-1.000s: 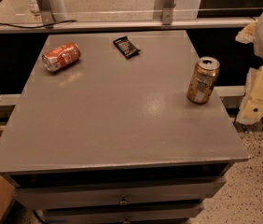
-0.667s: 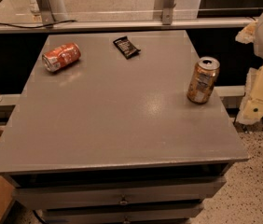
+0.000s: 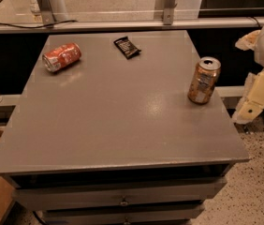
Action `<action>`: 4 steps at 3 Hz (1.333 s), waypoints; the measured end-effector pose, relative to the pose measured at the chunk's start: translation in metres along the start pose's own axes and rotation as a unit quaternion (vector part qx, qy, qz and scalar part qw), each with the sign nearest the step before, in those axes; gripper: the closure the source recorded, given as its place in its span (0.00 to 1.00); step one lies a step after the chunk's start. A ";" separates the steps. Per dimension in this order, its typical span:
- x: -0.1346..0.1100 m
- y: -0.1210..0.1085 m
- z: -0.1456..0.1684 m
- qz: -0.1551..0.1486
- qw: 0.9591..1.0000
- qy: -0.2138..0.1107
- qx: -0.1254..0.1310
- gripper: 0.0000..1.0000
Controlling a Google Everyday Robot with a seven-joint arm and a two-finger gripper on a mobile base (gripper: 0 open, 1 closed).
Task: Move orange can near coke can
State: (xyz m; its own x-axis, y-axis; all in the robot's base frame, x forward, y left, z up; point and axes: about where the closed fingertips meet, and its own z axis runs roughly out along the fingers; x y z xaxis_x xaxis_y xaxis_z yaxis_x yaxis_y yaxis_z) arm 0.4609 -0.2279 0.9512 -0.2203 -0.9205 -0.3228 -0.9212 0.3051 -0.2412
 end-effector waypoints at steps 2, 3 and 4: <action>0.045 -0.031 0.045 0.067 0.994 -0.084 0.021 0.00; 0.053 -0.044 0.062 0.110 0.983 -0.145 0.020 0.00; 0.052 -0.054 0.079 0.149 0.965 -0.214 0.006 0.00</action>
Offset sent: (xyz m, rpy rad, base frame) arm 0.0550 -0.0675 -0.0690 0.3297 -0.0980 -0.1697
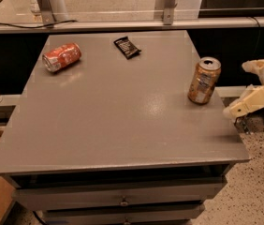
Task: Move orange can near coke can
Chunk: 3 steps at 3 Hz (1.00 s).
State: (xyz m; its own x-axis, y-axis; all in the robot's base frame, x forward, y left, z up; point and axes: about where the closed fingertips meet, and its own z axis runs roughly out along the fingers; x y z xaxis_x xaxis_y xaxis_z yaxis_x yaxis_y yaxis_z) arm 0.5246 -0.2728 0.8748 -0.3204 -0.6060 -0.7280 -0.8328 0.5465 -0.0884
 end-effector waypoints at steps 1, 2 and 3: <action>-0.006 -0.005 0.018 0.031 0.997 -0.065 -0.018 0.00; -0.019 -0.004 0.038 0.046 0.991 -0.119 -0.039 0.00; -0.031 -0.001 0.056 0.052 0.984 -0.159 -0.056 0.00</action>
Offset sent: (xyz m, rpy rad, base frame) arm 0.0397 0.0469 -0.0132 0.4017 -0.0533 0.0294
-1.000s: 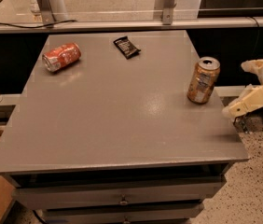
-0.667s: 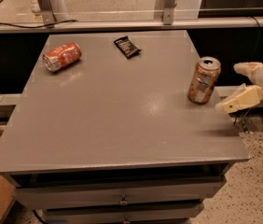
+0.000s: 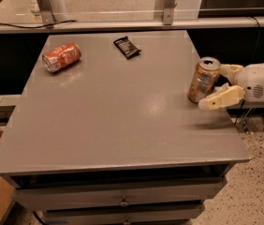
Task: Move orange can near coke can
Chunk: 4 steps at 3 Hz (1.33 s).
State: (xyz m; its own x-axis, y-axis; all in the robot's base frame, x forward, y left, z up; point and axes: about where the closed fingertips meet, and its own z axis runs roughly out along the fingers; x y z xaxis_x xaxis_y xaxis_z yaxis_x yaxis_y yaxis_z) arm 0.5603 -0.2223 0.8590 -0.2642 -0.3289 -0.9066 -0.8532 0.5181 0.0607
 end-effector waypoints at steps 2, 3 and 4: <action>-0.006 0.009 0.022 -0.005 0.999 -0.034 -0.024 0.42; -0.011 0.009 0.021 -0.009 0.999 -0.042 -0.025 0.65; -0.012 0.011 0.023 -0.009 0.999 -0.042 -0.027 0.87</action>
Offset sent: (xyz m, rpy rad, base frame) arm 0.0037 0.0228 -0.0045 0.0854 -0.0370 0.0427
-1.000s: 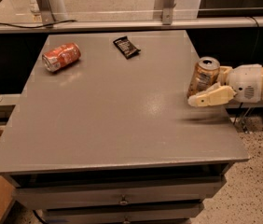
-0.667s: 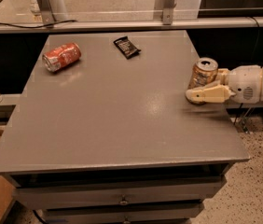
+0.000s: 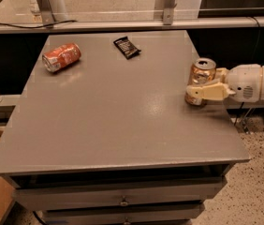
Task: Move orange can near coke can
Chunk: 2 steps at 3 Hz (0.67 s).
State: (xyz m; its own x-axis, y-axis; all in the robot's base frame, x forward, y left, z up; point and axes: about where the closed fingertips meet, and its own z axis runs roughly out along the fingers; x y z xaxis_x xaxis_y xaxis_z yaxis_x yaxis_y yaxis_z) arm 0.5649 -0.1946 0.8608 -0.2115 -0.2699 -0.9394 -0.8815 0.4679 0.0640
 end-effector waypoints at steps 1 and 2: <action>-0.001 0.001 0.002 0.000 1.000 0.000 -0.002 1.00; -0.011 -0.001 0.001 0.000 1.000 -0.023 0.000 1.00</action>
Offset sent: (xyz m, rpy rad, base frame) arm 0.0082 -0.0011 0.0263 0.1051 -0.0577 -0.0249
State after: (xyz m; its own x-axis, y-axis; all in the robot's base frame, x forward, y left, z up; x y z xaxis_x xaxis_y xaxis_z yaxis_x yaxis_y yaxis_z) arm 0.5685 -0.1911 0.8705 -0.1920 -0.2306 -0.9539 -0.8815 0.4677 0.0644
